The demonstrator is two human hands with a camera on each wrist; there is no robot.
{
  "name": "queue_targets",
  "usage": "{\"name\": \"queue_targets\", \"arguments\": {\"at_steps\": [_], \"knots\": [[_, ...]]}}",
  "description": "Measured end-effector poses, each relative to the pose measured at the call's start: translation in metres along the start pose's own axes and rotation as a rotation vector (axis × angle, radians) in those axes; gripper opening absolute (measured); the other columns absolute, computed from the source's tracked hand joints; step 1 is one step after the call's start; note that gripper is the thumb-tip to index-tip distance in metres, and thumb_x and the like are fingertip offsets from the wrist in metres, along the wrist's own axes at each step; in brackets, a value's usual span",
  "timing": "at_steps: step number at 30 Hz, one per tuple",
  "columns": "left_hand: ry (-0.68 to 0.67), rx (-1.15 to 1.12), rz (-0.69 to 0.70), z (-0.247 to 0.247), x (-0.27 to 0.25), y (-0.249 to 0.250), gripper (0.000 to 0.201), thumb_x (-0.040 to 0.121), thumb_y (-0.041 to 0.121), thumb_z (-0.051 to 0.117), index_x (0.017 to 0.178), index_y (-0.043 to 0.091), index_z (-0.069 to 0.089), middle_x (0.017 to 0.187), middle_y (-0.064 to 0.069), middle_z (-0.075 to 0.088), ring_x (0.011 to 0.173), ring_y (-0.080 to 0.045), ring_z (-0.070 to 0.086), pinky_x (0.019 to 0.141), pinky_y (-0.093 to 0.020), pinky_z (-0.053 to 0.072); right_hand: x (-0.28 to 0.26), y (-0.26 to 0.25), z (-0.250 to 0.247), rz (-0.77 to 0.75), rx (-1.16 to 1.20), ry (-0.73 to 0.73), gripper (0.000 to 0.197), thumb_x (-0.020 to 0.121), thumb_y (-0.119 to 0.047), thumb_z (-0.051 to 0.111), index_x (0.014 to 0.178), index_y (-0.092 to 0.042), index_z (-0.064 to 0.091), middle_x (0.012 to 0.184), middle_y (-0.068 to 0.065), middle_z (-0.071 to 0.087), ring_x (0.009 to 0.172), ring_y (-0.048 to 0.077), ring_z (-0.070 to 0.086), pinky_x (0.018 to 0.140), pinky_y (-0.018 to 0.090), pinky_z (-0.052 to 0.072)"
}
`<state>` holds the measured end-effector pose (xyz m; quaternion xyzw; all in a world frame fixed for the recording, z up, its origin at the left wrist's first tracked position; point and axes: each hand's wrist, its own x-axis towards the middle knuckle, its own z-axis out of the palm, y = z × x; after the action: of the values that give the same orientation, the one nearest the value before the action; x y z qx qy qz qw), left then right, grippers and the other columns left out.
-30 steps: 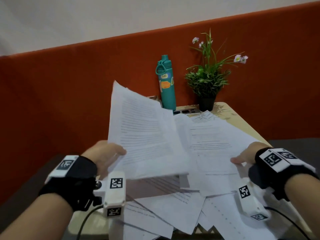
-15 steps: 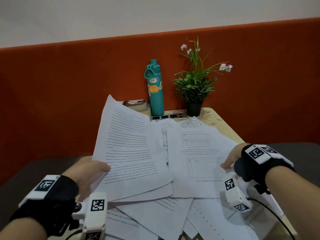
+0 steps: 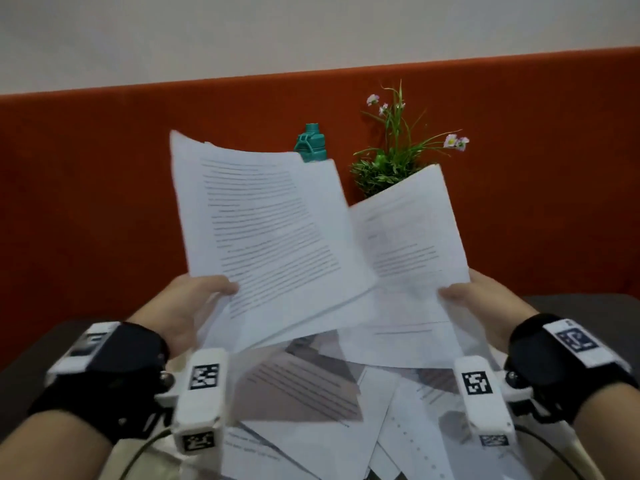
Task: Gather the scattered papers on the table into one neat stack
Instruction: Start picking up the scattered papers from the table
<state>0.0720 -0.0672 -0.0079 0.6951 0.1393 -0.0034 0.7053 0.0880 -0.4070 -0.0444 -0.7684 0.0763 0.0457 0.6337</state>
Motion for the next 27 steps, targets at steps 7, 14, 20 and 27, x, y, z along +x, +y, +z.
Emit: {"name": "queue_targets", "arguments": {"at_steps": [7, 14, 20, 27], "knots": [[-0.085, 0.157, 0.046, 0.056, 0.015, -0.019, 0.034, 0.088, -0.004, 0.053, 0.120, 0.005, 0.060, 0.125, -0.014, 0.065, 0.108, -0.032, 0.063, 0.100, -0.041, 0.047, 0.000, 0.008, 0.029, 0.077, 0.335, 0.013, 0.023, 0.091, -0.011, 0.052, 0.107, -0.015, 0.069, 0.111, 0.008, 0.073, 0.103, 0.034, 0.067, 0.099, 0.052, 0.045], [-0.181, 0.347, 0.208, 0.075, 0.015, -0.028, 0.054, 0.072, 0.009, 0.061, 0.124, 0.018, 0.052, 0.118, -0.002, 0.067, 0.110, -0.022, 0.063, 0.100, -0.048, 0.048, -0.004, -0.004, 0.025, 0.001, 0.394, -0.151, 0.038, 0.092, -0.048, 0.049, 0.115, -0.024, 0.067, 0.108, 0.000, 0.075, 0.101, 0.023, 0.069, 0.092, 0.044, 0.049], [-0.027, 0.588, 0.152, 0.068, 0.014, -0.025, 0.052, 0.088, 0.050, 0.056, 0.121, 0.017, 0.036, 0.107, -0.008, 0.063, 0.088, -0.025, 0.062, 0.076, -0.034, 0.048, 0.013, 0.004, -0.005, 0.011, -0.028, 0.079, 0.040, 0.083, 0.006, 0.063, 0.122, -0.001, 0.060, 0.116, 0.017, 0.068, 0.104, 0.033, 0.064, 0.097, 0.044, 0.046], [-0.056, 1.306, -0.177, 0.029, 0.027, -0.059, 0.106, 0.067, 0.071, 0.064, 0.144, 0.008, 0.030, 0.148, -0.017, 0.038, 0.131, -0.036, 0.043, 0.105, -0.046, 0.040, 0.020, 0.024, -0.042, 0.076, 0.034, 0.166, 0.053, 0.065, -0.012, 0.079, 0.115, -0.001, 0.064, 0.103, 0.018, 0.072, 0.092, 0.034, 0.069, 0.096, 0.051, 0.047]]}}
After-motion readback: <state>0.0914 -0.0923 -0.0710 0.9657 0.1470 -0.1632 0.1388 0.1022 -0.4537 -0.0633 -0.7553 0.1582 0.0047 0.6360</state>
